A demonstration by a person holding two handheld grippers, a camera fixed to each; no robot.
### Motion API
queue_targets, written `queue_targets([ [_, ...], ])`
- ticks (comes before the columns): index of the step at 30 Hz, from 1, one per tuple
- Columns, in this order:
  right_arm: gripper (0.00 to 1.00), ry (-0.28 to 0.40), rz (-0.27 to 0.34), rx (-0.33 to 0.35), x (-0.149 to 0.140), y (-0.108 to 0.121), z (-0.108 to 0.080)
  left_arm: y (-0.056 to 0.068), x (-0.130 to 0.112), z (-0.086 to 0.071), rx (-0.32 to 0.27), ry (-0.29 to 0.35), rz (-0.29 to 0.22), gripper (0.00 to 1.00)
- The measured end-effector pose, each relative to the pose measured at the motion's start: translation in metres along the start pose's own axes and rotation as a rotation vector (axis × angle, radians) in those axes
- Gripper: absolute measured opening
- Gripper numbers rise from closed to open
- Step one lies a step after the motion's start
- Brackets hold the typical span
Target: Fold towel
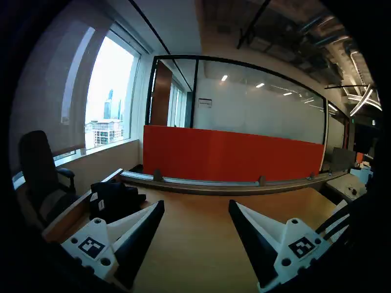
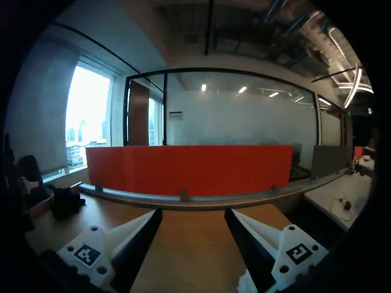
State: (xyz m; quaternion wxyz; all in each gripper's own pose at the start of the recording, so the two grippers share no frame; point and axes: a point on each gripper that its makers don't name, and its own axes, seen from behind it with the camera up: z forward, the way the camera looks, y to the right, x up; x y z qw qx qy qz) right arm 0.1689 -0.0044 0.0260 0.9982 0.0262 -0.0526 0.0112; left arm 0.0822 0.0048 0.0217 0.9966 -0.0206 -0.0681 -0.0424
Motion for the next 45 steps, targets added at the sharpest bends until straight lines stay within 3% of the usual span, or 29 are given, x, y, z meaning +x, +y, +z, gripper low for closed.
queue_targets([
  [9, 0.98, 0.000, 0.007, -0.002, -0.006, -0.012, -0.008, 0.000, -0.004, 0.001, -0.021, 0.042, 0.018, 0.98],
  [18, 0.99, 0.016, 0.052, -0.009, -0.013, -0.023, -0.016, -0.005, -0.020, -0.004, -0.019, 0.091, 0.060, 0.98],
  [30, 0.98, 0.027, 0.013, -0.004, -0.032, -0.041, -0.017, -0.021, -0.048, -0.002, -0.002, 0.152, 0.095, 0.98],
  [45, 0.99, 0.026, -0.041, 0.011, -0.051, -0.048, -0.003, -0.020, -0.099, 0.009, 0.026, 0.165, 0.127, 0.98],
])
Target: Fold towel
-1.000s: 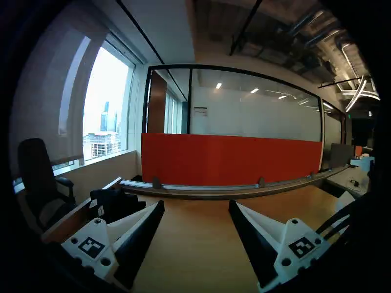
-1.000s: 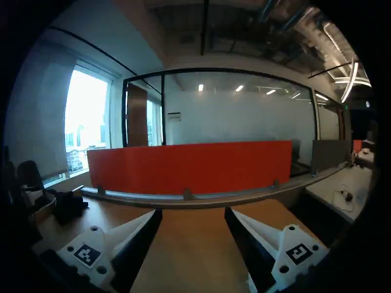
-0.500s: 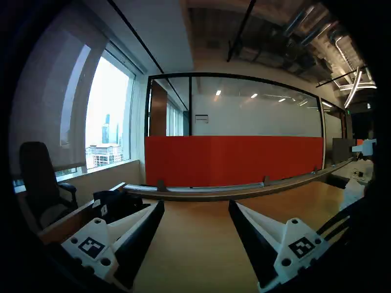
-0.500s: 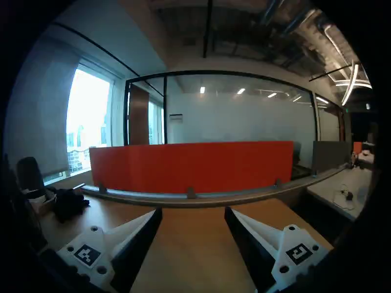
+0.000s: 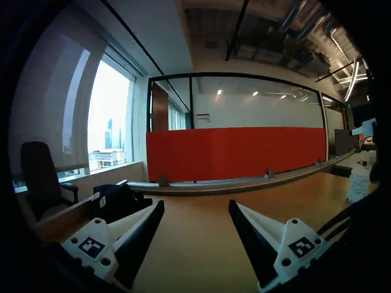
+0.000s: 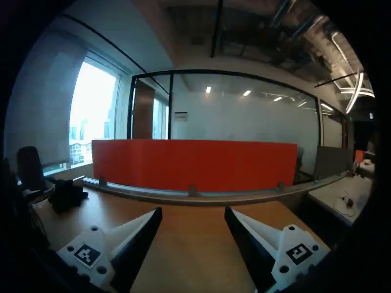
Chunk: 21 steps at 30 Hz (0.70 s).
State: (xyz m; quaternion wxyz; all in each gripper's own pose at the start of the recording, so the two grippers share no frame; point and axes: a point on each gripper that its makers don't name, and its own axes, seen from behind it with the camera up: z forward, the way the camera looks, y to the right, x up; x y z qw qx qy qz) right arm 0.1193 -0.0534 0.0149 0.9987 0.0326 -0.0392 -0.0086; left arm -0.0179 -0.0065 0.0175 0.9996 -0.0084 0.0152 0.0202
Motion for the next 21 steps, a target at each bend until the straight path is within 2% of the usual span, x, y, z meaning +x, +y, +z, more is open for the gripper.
queue_targets([
  [6, 0.99, -0.005, -0.005, -0.005, -0.011, -0.001, 0.006, 0.002, -0.018, -0.001, 0.006, -0.005, -0.018, 0.97],
  [15, 0.99, 0.001, -0.027, 0.022, -0.019, -0.010, 0.006, 0.008, -0.046, -0.004, 0.004, -0.020, -0.039, 0.98],
  [21, 0.99, 0.004, -0.022, 0.003, -0.025, -0.001, 0.006, 0.007, -0.058, -0.007, 0.014, -0.025, -0.046, 0.98],
])
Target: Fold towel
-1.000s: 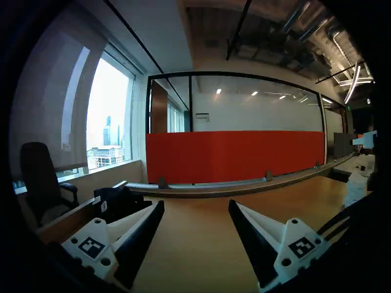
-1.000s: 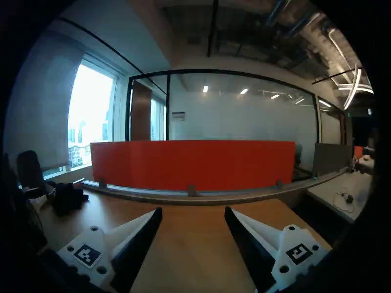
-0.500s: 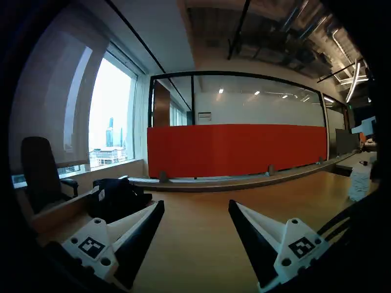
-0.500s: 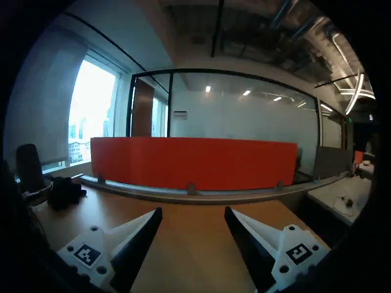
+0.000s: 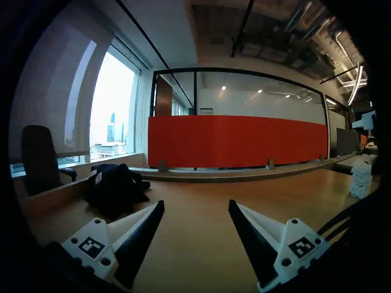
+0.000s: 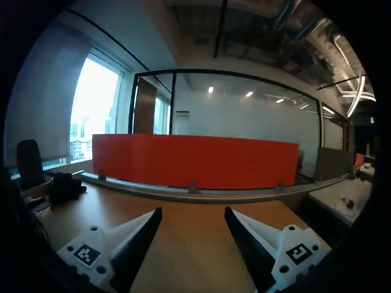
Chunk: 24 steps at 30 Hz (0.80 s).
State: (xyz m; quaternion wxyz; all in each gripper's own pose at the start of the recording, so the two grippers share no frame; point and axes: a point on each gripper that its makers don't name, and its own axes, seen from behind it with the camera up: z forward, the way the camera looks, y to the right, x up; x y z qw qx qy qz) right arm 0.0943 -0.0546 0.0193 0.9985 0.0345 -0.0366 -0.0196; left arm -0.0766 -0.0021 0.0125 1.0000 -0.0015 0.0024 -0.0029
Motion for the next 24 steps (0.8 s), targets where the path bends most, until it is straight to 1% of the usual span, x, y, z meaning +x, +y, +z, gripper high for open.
queue_targets([
  [6, 0.99, 0.000, 0.000, -0.010, -0.0032, 0.0036, -0.0031, 0.0003, -0.0091, -0.0010, -0.004, -0.008, -0.010, 0.98],
  [12, 0.99, -0.001, -0.018, -0.012, -0.0007, 0.0039, -0.0044, 0.0001, -0.0106, -0.0016, -0.006, -0.009, -0.013, 0.98],
  [21, 0.99, -0.006, -0.011, -0.015, -0.0025, 0.0042, -0.0039, 0.0010, -0.0091, -0.0047, -0.005, 0.005, 0.011, 0.98],
  [24, 0.99, -0.010, -0.016, -0.018, -0.0031, 0.0052, -0.0038, 0.0010, -0.0089, -0.0070, -0.003, 0.005, 0.013, 0.98],
])
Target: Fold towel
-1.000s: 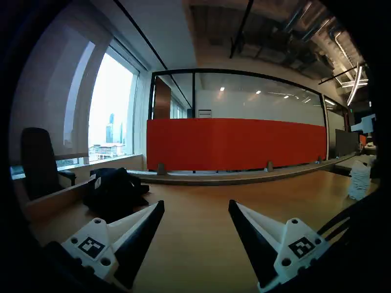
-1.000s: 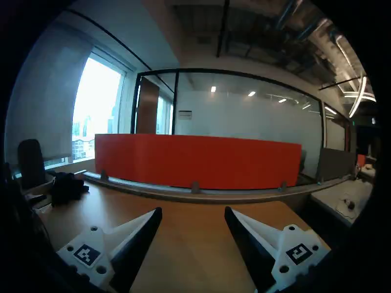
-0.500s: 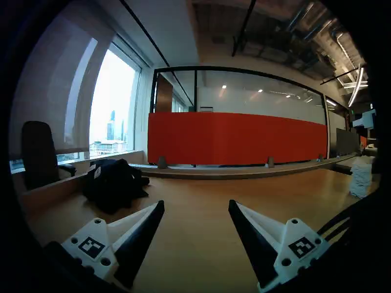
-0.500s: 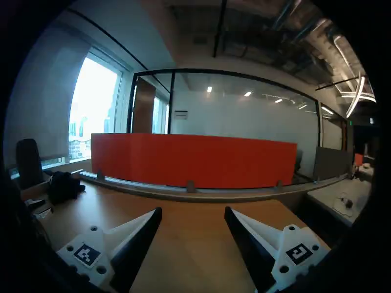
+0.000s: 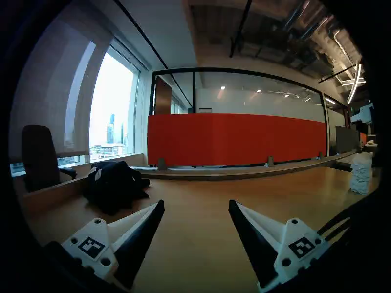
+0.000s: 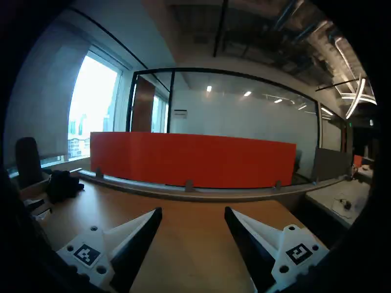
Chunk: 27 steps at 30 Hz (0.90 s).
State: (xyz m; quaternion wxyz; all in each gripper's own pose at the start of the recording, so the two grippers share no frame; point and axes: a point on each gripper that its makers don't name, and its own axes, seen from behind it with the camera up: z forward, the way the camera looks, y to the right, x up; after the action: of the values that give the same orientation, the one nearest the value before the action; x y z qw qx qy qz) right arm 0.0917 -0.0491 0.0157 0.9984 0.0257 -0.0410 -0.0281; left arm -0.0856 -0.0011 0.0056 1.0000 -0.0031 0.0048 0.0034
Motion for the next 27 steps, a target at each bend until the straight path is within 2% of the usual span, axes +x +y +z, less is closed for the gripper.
queue_targets([
  [9, 0.99, 0.009, 0.013, -0.002, 0.006, 0.004, 0.000, 0.001, -0.001, -0.001, -0.002, 0.001, 0.003, 0.98],
  [18, 0.99, 0.048, 0.010, -0.023, 0.013, 0.015, 0.002, 0.002, -0.003, 0.000, -0.001, 0.002, 0.004, 0.98],
  [27, 0.99, 0.064, -0.005, -0.036, -0.002, 0.017, 0.005, 0.003, -0.004, 0.000, -0.001, 0.002, 0.004, 0.98],
])
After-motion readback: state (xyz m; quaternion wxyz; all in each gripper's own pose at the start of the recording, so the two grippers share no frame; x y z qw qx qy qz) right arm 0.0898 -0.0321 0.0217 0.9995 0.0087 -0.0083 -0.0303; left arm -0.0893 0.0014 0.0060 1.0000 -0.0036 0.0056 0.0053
